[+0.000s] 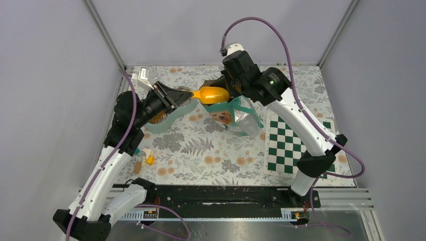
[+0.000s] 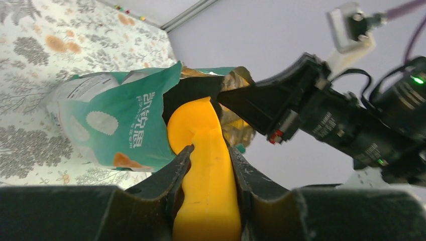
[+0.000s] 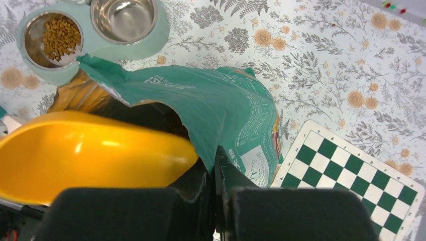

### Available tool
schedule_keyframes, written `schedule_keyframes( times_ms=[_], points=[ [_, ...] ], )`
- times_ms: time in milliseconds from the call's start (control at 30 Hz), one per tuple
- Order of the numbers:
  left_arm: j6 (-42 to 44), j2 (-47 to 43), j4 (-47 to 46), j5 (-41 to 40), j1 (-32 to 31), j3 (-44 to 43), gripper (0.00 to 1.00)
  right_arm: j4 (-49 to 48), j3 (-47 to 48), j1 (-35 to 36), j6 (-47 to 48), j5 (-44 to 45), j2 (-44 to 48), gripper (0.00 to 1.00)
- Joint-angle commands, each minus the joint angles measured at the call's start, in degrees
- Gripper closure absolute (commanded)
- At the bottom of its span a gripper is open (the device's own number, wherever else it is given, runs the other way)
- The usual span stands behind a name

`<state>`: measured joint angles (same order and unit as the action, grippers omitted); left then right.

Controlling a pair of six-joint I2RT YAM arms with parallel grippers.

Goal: Serve the pet food

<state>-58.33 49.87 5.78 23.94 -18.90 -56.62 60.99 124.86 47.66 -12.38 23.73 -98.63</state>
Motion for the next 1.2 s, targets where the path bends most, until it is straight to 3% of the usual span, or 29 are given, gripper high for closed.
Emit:
schedule_keyframes(
  times_ms=[0,300,600,767,967,1067,1167],
  points=[
    [3.10,3.59,7.32,-7.60,-2.45,-5.04,1.00,-6.08,4.80,4.15,2.60,4.36,-0.07,1.00],
    [4.00,12.58,17.57,-17.55,-7.57,-10.19,1.00,-7.62,9.58,9.11,2.57,7.23,-5.52,1.00],
    [1.45,20.94,17.47,-16.57,-8.67,-9.07,1.00,-8.67,4.01,9.34,-2.17,6.21,-6.63,1.00],
    [-1.58,23.83,7.27,-7.78,-8.53,-4.65,1.00,-12.26,-1.85,9.18,-4.08,4.98,-4.93,1.00],
    [-13.93,22.50,-20.03,3.26,-6.60,4.91,1.00,-18.91,-11.79,7.18,-7.20,1.98,1.61,1.00],
    [-16.10,20.33,-23.99,4.06,-5.71,6.68,1.00,-20.39,-13.59,5.82,-8.53,0.80,3.94,1.00],
    [-16.23,16.22,-22.22,3.03,-4.92,6.83,1.00,-20.41,-13.27,4.69,-8.77,0.44,5.30,1.00]
  ],
)
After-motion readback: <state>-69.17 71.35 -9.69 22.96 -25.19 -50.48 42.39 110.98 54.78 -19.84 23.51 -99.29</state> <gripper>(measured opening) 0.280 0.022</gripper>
